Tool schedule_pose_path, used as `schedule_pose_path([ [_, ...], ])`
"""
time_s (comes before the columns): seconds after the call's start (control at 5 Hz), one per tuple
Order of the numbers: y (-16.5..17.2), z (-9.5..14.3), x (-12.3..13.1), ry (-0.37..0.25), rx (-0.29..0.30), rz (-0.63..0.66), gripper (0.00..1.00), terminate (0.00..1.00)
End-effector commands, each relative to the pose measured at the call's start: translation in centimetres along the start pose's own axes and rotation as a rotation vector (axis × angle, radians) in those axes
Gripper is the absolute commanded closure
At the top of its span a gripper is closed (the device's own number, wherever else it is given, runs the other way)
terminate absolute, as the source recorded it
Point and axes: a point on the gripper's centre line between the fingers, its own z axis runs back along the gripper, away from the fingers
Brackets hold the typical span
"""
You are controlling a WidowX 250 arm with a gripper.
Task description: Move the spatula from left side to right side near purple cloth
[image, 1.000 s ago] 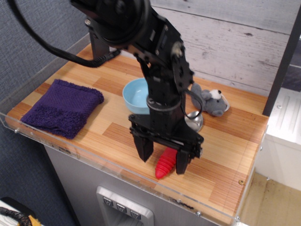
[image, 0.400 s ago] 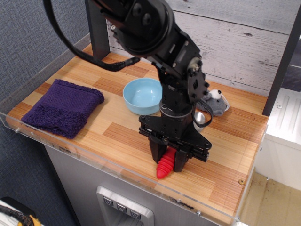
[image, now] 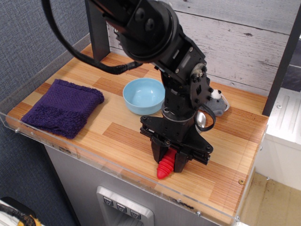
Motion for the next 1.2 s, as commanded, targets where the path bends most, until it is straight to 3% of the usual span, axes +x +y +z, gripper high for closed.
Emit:
schedule_pose_path([
  [0.0, -1.3, 5.9, 0.0, -0.041, -0.050, -0.053, 1.00, 0.00],
  [0.4, 0.9, 13.6, 0.5, -0.083, -0.069, 0.005, 1.00, 0.00],
  [0.6, 2.9, 15.2, 1.1, -0.092, -0.064, 0.055, 1.00, 0.00],
  [1.0, 9.2, 14.1, 1.5, -0.049, -0.045, 0.201, 1.00, 0.00],
])
